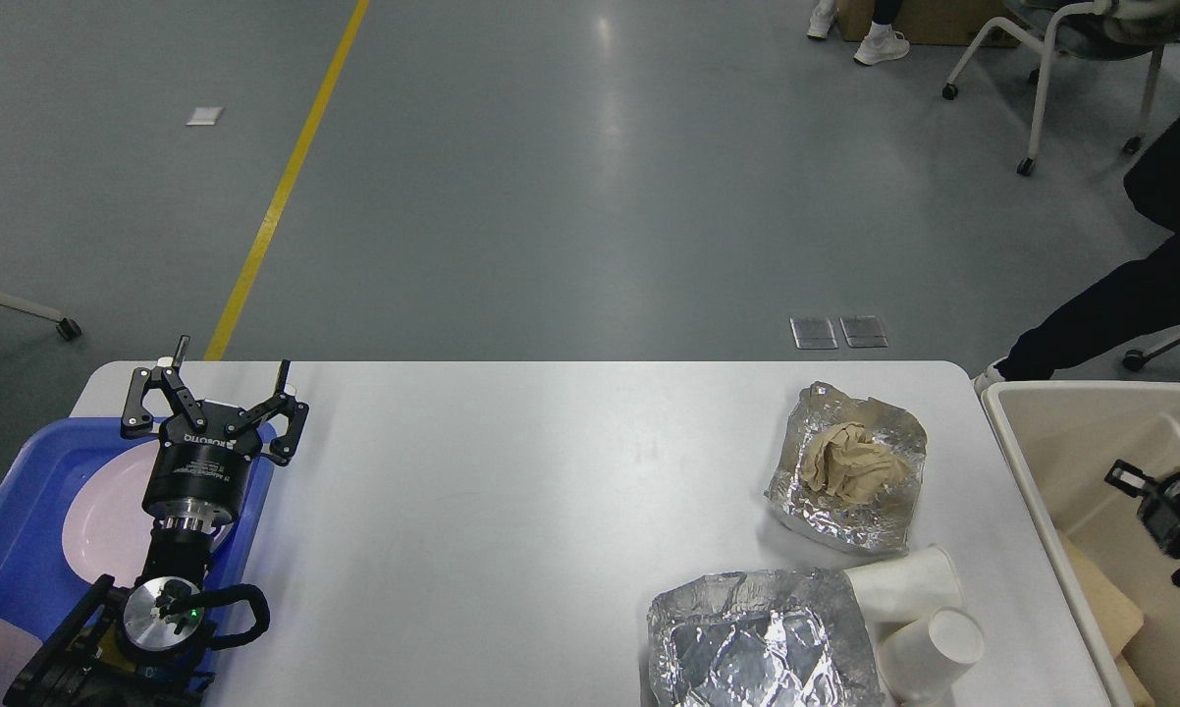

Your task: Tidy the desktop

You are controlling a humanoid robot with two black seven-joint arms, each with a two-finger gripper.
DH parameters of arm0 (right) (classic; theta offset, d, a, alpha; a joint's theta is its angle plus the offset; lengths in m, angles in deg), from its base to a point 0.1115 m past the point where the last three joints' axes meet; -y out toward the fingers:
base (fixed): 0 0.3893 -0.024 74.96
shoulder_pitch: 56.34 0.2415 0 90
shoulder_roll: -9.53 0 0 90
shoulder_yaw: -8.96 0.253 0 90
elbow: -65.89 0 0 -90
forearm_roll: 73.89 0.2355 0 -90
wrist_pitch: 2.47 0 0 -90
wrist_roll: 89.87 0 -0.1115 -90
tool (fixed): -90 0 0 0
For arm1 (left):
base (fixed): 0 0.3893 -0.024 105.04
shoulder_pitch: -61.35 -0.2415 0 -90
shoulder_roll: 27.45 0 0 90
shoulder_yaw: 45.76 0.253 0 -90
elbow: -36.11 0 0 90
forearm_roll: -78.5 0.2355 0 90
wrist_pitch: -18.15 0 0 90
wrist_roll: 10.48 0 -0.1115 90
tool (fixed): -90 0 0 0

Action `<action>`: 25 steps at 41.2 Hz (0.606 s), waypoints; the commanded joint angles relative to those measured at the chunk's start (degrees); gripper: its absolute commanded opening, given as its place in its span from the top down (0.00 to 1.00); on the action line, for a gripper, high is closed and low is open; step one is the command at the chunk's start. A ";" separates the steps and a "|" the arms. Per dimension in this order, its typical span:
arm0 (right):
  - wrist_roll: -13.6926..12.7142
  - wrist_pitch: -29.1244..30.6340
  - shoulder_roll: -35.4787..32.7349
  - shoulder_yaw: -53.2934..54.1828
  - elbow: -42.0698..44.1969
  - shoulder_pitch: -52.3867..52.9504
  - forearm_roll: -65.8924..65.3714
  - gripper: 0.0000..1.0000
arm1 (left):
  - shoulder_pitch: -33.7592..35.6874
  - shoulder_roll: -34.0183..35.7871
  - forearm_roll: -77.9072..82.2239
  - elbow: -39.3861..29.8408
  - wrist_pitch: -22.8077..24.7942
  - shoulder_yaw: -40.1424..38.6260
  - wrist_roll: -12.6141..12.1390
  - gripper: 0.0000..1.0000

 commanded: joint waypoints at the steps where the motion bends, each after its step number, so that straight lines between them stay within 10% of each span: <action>1: -0.10 -6.23 3.87 -1.27 1.57 -6.66 -0.18 1.00 | 0.00 0.00 0.00 0.00 -0.01 0.00 0.00 0.04; 18: -0.62 -9.05 4.85 -1.63 1.49 -10.10 -0.10 0.99 | 0.00 0.00 0.00 0.00 -0.01 0.00 0.00 0.04; 23: -0.54 -10.80 4.50 -1.01 1.49 -9.58 -0.01 0.08 | 0.00 0.00 0.00 0.00 -0.01 0.00 0.00 0.04; 25: -0.62 -11.60 4.67 -1.01 1.40 -9.57 -0.01 0.00 | 0.00 0.00 0.00 0.00 -0.01 0.00 0.00 0.04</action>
